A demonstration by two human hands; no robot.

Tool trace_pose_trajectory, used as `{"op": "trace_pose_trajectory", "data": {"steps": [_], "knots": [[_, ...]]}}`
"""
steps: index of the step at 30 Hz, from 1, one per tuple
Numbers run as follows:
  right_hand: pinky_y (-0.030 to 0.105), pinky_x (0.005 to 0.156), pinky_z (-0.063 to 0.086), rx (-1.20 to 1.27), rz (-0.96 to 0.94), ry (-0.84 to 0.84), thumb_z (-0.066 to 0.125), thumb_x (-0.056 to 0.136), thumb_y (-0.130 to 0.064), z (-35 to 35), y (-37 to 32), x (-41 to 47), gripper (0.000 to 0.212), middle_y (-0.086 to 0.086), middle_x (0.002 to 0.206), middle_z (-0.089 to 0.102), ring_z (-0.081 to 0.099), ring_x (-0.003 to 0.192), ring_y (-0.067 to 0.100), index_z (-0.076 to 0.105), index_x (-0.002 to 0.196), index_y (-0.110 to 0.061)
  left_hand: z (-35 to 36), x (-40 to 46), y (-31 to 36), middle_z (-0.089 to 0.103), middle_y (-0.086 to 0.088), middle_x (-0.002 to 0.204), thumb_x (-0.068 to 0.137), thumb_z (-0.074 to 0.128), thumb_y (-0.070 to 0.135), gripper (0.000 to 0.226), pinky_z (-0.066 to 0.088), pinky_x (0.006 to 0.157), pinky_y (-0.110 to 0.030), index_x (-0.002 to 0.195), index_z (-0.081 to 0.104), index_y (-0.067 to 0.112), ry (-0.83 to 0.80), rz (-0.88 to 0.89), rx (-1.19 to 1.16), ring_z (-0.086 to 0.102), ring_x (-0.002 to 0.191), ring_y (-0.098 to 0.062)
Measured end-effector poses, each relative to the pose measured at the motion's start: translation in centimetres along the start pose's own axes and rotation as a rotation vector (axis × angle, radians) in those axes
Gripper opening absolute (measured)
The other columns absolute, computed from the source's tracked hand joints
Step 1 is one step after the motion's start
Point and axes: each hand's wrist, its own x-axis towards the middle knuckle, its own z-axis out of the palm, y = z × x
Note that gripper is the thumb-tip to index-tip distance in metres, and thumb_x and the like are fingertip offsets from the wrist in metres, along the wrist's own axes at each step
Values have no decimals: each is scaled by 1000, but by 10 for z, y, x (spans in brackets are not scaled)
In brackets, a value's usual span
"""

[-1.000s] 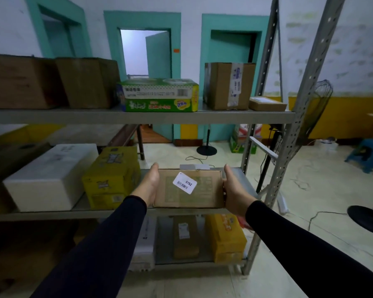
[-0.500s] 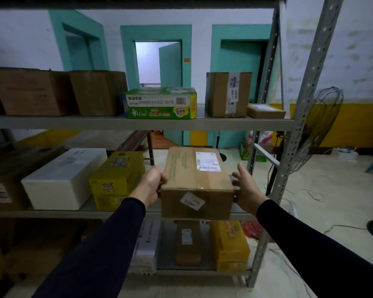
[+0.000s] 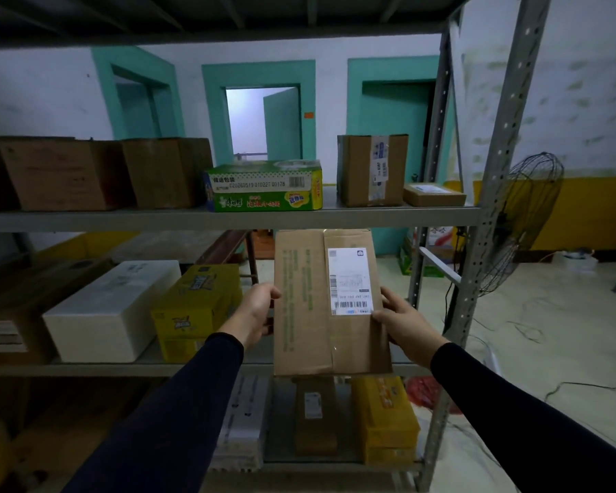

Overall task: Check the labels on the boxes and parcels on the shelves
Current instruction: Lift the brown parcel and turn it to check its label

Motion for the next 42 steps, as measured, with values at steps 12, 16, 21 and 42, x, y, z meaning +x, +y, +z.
{"op": "trace_pose_trajectory", "data": {"steps": [12, 16, 21, 42], "knots": [[40, 86, 51, 415, 58, 137, 37, 106, -47, -4, -11, -5, 41, 14, 111, 59, 62, 101, 30, 55, 117, -12, -16, 15, 4, 52, -11, 145, 60, 39, 100, 111, 41, 102, -55, 146, 45, 31, -56, -9, -175, 53, 126, -34], [50, 108, 44, 384, 70, 98, 28, 101, -65, -9, -8, -2, 64, 15, 116, 58, 59, 110, 34, 61, 127, -16, -20, 11, 2, 58, -19, 137, 50, 39, 105, 114, 38, 102, -65, 134, 57, 31, -113, -35, -97, 53, 125, -42], [47, 110, 40, 318, 113, 84, 24, 98, -70, -3, -12, -1, 72, 12, 124, 60, 56, 117, 32, 62, 128, -17, -15, -8, 0, 74, -10, 108, 85, 34, 82, 69, 49, 75, -40, 114, 73, 32, -134, 47, -12, 65, 98, -31], [38, 84, 43, 177, 159, 35, 34, 101, -55, 10, -18, 2, 47, 10, 95, 62, 56, 92, 24, 63, 96, -18, -14, 18, -8, 74, -11, 97, 89, 63, 53, 45, 48, 94, -46, 118, 70, 20, -227, 112, -224, 66, 98, -30]]}}
